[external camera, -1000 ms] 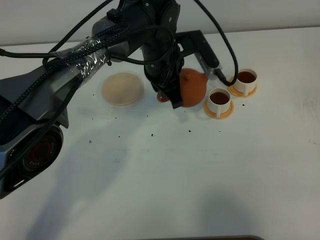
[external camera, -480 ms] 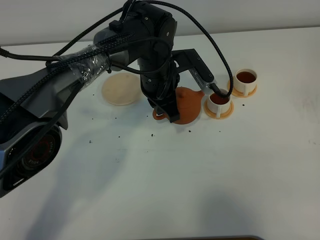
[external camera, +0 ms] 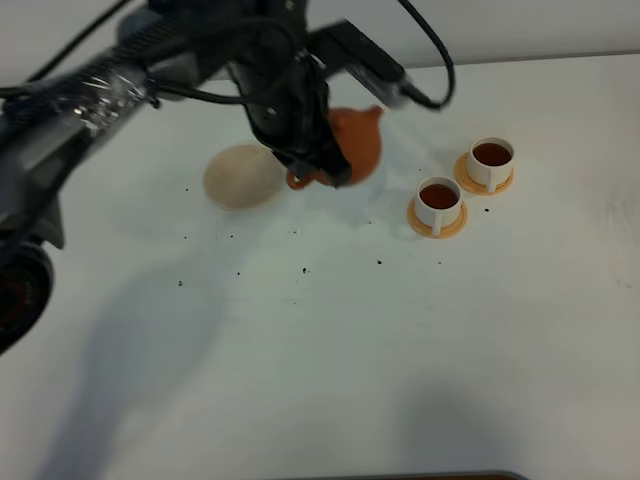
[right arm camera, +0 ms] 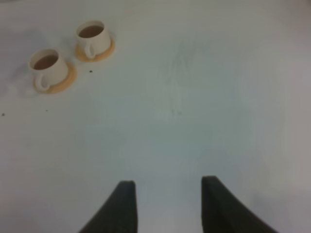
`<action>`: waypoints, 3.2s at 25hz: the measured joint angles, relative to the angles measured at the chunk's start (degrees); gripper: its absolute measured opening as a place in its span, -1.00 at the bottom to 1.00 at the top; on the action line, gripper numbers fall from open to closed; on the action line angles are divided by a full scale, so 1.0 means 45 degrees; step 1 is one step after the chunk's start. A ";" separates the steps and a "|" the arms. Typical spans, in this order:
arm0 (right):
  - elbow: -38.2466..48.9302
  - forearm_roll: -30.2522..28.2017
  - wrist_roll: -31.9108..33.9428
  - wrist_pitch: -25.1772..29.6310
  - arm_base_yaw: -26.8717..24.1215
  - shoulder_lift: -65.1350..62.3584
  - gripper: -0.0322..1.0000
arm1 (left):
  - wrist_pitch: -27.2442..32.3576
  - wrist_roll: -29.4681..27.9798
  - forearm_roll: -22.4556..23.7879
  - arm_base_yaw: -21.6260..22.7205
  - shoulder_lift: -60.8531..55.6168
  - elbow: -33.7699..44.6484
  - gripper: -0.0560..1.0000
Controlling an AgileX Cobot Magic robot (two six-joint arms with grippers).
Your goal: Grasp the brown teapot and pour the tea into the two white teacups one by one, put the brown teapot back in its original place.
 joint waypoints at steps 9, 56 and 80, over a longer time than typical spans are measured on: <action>0.0000 0.0000 0.0000 0.0000 0.0000 0.0000 -0.34 | 0.0000 -0.2880 -0.0020 0.1939 -0.0386 0.0000 -0.69; 0.0000 0.0000 0.0000 0.0000 0.0000 0.0000 -0.34 | -0.1338 -0.3446 -0.0494 0.3014 0.2333 0.0480 -0.69; 0.0000 0.0000 0.0000 0.0000 0.0000 0.0000 -0.34 | -0.0022 -0.2976 -0.0491 0.3014 0.1157 0.0553 0.18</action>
